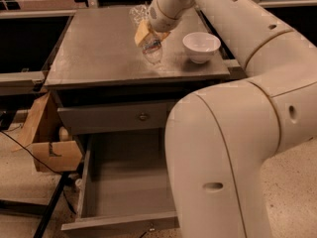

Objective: Pick water bottle from middle drawer and place on counter

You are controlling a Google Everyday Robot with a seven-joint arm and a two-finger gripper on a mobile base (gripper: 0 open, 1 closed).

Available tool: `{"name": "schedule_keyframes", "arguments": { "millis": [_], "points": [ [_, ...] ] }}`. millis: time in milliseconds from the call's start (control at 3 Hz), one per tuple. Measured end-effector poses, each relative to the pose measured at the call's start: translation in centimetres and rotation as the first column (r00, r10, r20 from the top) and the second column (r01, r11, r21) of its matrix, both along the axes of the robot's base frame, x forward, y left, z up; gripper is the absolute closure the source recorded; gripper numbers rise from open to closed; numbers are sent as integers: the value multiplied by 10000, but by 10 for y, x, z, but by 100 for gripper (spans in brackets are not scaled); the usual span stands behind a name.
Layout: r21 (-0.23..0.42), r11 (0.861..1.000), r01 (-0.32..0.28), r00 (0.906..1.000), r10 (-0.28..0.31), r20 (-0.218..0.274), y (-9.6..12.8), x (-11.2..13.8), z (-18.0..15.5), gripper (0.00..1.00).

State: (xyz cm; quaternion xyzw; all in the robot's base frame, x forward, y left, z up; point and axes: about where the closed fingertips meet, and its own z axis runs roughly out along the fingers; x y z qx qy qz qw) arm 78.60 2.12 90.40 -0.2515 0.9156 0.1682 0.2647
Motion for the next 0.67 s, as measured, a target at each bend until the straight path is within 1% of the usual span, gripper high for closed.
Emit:
{"name": "schedule_keyframes", "arguments": {
  "millis": [333,667],
  "points": [
    [-246,9997,92,9994,-100,-329,-6,8,-10,0],
    [-250,9996,92,9994,-100,-332,-6,9,-10,0]
  ]
}}
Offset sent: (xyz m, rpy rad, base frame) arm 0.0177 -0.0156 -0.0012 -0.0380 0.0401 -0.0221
